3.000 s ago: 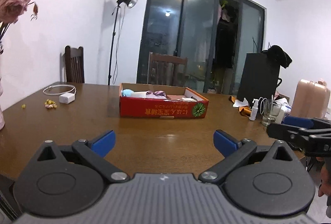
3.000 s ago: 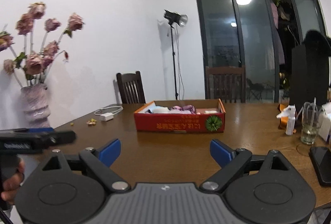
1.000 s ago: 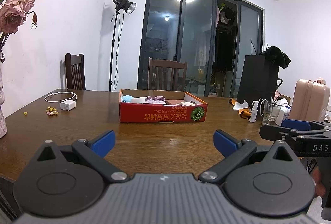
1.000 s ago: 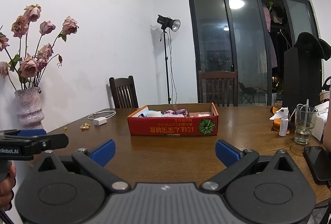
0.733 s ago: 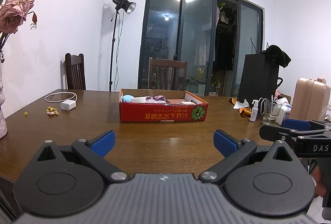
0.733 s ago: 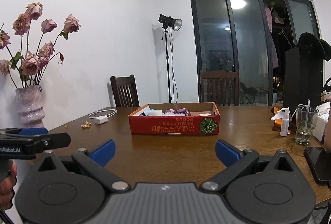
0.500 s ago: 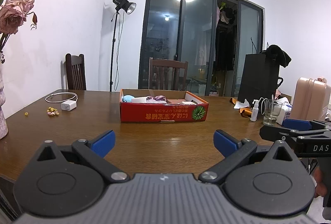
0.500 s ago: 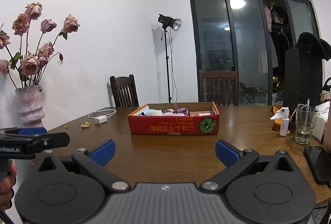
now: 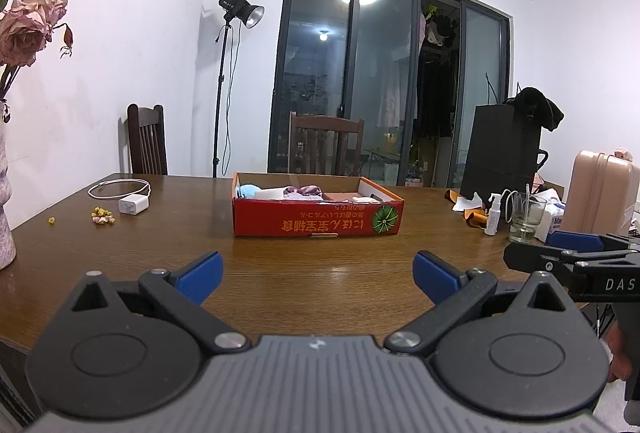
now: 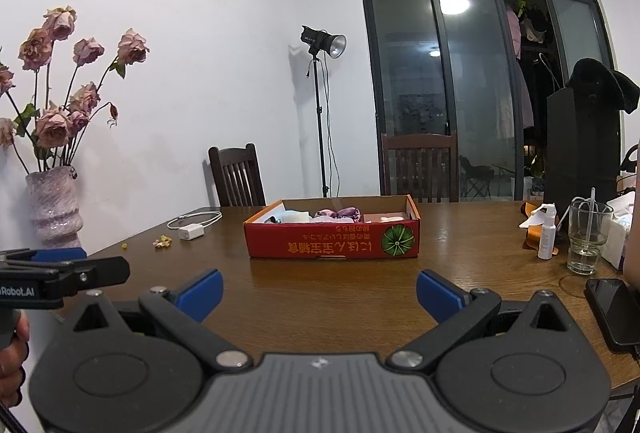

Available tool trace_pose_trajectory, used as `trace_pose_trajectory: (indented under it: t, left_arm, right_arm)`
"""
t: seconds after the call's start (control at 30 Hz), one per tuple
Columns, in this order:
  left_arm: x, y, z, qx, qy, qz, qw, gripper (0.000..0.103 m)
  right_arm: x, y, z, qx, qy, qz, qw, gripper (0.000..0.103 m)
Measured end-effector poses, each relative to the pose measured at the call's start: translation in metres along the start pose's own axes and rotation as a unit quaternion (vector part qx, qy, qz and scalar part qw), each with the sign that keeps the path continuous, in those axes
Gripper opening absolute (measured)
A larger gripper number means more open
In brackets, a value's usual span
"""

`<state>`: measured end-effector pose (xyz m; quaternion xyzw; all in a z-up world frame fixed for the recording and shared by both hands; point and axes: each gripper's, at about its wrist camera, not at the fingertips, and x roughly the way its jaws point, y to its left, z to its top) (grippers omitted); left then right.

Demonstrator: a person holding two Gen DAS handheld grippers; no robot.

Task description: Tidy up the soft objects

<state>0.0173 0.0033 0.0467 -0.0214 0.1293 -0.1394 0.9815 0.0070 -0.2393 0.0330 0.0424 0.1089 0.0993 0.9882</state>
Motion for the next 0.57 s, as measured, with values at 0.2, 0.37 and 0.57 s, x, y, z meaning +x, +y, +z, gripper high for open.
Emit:
trace_pose_trajectory:
  t: [0.2, 0.37, 0.57]
  left_arm:
    - [-0.0004, 0.0004, 0.0, 0.0, -0.001, 0.001, 1.0, 0.103]
    - [0.0002, 0.0012, 0.0011, 0.0, 0.003, 0.0, 1.0, 0.103]
    - [-0.0023, -0.0007, -0.0001, 0.003, -0.016, 0.007, 0.9998, 0.103]
  right_arm:
    - [-0.0003, 0.0, 0.0, 0.0, 0.001, 0.0, 1.0, 0.103]
    - [0.0, 0.0012, -0.0003, -0.002, 0.002, 0.002, 1.0, 0.103]
    - [0.0004, 0.0, -0.0021, -0.003, 0.004, 0.003, 1.0, 0.103]
